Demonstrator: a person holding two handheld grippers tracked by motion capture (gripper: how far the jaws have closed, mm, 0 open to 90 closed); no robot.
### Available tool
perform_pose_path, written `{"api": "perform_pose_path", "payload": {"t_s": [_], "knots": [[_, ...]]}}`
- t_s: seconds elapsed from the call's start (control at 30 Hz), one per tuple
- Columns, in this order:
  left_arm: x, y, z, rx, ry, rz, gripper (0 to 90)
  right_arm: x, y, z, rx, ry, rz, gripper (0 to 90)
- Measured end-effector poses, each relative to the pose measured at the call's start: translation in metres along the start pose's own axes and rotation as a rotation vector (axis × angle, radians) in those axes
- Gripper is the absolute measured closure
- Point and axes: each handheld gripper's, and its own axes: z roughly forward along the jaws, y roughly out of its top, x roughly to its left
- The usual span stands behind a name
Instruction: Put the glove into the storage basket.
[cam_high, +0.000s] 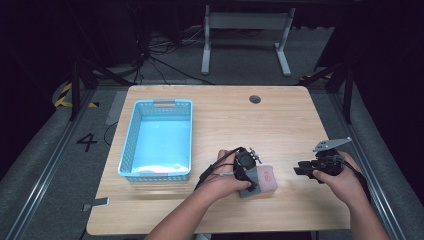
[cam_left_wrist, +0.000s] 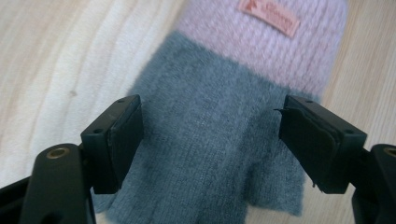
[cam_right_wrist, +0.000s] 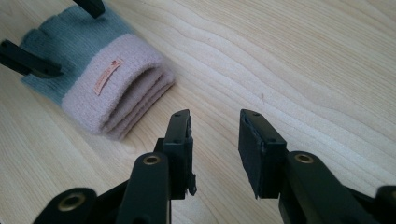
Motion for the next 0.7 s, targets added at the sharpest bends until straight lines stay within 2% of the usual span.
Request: {"api": "perform_pose_path", "payload": {"t_s": [0.43, 0.7], "knots": [[-0.0017, -0.0008, 0.0093, 0.023, 0.015, 0.030, 18.3, 0.0020, 0.0025, -0.0006, -0.014, 0.024, -0.004, 62.6], [-0.0038, -0.0008, 0.0105, 0.034, 0.030, 0.017, 22.3, 0.0031, 0.0029, 0.0009, -0.014, 0.033, -0.003, 62.3]]}}
